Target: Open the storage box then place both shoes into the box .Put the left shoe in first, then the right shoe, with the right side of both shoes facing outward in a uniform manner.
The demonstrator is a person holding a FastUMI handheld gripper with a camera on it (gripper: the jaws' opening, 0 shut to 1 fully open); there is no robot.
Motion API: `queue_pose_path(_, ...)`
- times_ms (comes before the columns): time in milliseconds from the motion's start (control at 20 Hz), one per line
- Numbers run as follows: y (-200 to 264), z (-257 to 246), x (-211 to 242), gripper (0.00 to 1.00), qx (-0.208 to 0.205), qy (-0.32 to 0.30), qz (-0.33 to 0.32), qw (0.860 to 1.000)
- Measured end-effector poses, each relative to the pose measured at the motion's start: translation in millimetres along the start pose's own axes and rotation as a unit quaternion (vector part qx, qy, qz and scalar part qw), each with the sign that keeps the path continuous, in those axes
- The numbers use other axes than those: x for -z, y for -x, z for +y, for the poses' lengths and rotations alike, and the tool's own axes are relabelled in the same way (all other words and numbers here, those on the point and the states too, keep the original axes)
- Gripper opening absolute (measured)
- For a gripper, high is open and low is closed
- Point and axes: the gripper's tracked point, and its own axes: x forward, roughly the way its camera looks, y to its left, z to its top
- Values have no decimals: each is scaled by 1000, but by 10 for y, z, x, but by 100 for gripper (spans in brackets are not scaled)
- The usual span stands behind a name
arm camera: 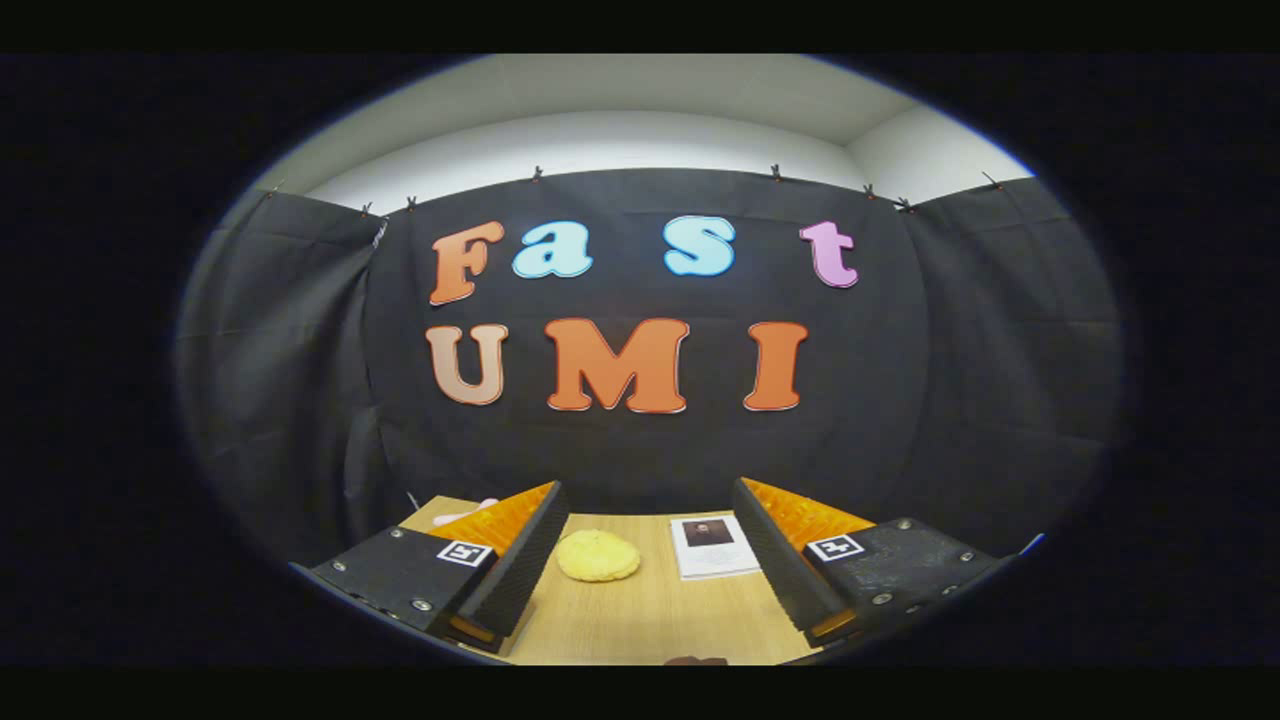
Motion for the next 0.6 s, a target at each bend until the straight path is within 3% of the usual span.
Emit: queue_pose_path(600,61,-719,-265,98,25,9,-37,999)
